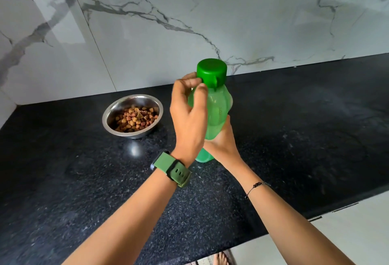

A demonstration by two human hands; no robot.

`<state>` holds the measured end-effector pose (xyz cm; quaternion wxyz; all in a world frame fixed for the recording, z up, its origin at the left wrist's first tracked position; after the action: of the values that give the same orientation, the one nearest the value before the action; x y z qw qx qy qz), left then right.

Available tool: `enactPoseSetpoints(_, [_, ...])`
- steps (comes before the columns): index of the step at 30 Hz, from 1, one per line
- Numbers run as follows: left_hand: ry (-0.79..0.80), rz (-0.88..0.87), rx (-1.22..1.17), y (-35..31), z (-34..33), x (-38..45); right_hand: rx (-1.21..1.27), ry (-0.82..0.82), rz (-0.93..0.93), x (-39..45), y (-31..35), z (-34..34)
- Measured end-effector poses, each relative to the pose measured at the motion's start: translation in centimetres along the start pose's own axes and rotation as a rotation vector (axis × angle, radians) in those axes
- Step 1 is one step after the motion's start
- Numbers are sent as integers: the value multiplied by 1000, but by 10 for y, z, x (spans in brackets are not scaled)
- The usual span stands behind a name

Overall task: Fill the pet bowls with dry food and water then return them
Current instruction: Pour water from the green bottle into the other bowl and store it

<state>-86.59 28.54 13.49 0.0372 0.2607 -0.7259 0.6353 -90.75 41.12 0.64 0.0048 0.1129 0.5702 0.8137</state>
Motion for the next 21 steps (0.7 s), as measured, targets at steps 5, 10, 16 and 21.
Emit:
enactPoseSetpoints(5, [191,-52,66,-4,-11,22,-9,35,-8,-5,3,2])
enactPoseSetpoints(10, [517,49,158,5,-30,30,-33,78,0,-5,9,3])
enactPoseSetpoints(16, [428,21,321,-10,-32,44,47,119,13,-9,20,6])
enactPoseSetpoints(21, [151,154,-52,-19,-14,58,82,108,-56,-5,15,13])
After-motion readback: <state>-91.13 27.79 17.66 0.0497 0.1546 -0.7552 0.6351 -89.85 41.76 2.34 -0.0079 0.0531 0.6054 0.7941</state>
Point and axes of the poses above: each hand's wrist, its own x-axis towards the middle knuckle, its own z-axis out of the back of the hand, y = z × x, the point moved 9 cm from there along x, towards the middle knuckle, and after that the axes turned 3 degrees about x, right-handed, at the moved point
